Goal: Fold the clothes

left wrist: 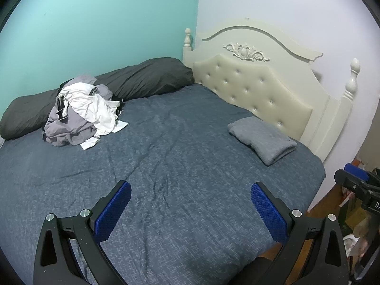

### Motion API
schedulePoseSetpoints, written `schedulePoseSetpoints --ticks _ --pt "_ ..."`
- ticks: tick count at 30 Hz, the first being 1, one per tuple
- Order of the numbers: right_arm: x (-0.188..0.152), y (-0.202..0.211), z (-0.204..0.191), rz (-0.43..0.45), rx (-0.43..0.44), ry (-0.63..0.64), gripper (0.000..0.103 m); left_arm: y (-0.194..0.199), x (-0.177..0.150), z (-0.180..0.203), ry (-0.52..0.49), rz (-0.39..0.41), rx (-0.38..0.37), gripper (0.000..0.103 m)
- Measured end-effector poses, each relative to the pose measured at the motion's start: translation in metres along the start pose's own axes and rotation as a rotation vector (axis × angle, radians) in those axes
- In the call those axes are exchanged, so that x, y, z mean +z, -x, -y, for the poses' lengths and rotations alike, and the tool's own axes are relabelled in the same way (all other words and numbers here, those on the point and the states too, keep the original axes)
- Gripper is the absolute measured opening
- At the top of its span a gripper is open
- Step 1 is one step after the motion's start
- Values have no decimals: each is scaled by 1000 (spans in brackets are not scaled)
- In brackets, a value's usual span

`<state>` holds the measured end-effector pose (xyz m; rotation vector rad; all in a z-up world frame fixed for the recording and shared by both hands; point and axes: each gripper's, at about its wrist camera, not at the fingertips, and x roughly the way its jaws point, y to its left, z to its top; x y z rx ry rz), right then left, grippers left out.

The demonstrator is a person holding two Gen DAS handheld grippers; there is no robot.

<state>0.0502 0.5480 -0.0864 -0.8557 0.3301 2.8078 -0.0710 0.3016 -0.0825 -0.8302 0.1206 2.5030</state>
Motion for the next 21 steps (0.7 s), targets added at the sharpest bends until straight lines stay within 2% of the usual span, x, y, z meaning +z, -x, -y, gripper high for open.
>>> schedulePoseSetpoints --ticks 21 --pt "-2 1 3 -1 -11 -4 85 0 0 9 -21 -4 -19 103"
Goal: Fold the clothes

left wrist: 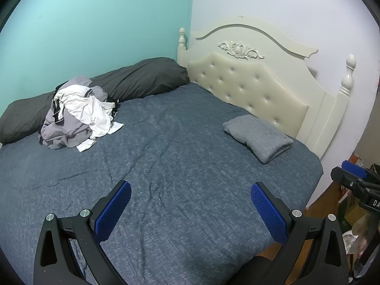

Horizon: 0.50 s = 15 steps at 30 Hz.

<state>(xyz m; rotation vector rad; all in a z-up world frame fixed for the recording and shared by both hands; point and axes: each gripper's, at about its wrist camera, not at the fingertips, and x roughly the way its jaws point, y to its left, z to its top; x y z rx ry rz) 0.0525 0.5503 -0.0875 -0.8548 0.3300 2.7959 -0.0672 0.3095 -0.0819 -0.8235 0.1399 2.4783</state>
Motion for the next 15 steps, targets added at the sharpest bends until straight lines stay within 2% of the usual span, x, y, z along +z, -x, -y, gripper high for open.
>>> schedulePoseSetpoints --ticks 15 --pt "-1 1 1 1 -5 -5 85 -2 0 5 -11 -6 -18 103"
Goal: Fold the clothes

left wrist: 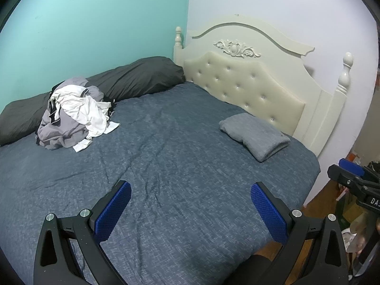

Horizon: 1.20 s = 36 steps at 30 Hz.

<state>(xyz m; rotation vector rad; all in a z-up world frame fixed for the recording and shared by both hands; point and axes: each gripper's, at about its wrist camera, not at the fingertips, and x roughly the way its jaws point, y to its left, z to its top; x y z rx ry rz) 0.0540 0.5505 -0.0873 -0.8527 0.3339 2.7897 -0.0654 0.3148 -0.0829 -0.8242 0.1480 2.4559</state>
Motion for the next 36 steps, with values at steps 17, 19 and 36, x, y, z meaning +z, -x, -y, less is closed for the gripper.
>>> schedulePoseSetpoints --ticks 17,19,36 --pt "0 0 1 1 -2 -2 85 -2 -2 3 -10 -6 -15 103" --pt "0 -1 2 2 -3 -2 85 -2 -1 4 -10 -7 -16 103" --pt "0 0 3 3 -2 -3 85 -2 -2 6 -15 -9 -20 103"
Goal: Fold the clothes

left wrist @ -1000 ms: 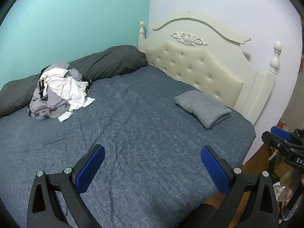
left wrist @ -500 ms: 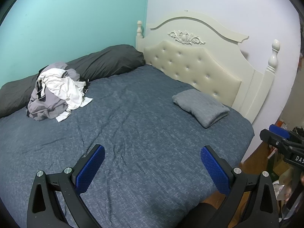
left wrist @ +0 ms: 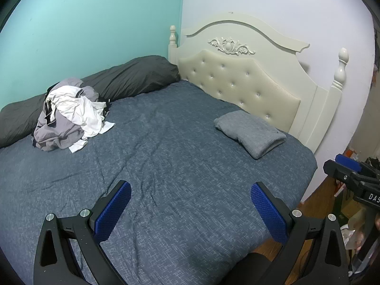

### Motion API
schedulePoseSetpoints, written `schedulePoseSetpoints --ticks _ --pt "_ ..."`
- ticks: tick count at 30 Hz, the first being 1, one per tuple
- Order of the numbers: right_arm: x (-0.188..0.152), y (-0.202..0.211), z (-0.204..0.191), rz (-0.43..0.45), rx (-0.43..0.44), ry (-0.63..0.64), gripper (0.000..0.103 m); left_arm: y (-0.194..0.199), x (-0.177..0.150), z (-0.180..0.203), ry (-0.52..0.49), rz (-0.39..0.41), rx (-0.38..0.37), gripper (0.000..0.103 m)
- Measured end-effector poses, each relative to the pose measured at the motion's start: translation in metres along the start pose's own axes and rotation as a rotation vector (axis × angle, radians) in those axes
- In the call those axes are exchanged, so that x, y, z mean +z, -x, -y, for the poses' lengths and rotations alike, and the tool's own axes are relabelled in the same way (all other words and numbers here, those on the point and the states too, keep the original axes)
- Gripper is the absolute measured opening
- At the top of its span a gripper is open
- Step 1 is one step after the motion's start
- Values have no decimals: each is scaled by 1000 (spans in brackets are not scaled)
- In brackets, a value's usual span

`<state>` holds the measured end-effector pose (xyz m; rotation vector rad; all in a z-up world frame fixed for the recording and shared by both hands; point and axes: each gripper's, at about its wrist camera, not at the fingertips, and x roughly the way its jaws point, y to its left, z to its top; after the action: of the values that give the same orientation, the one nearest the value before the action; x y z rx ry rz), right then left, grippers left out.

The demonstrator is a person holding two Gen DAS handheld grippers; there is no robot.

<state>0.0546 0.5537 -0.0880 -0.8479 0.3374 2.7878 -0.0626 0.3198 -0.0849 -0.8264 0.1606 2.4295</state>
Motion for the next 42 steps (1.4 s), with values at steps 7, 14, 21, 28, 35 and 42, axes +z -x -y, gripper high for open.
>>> schedulePoseSetpoints --ticks 7,14,21,28,35,42 --pt "1 -1 -1 -1 0 1 85 0 0 1 -4 0 -3 103" --pt "1 -1 0 -2 -1 1 85 0 -1 2 -4 -2 -6 103" --pt "-1 -2 2 -4 -3 -4 85 -1 -2 3 -2 -5 -7 103" --pt "-1 0 1 -2 -5 -4 85 -1 -1 4 -2 -8 -6 103" --pt "-2 0 1 -5 -7 -5 85 -2 -1 4 2 -10 -9 103" --pt "-2 1 2 -6 -8 -5 85 -1 -1 3 4 -9 -10 103"
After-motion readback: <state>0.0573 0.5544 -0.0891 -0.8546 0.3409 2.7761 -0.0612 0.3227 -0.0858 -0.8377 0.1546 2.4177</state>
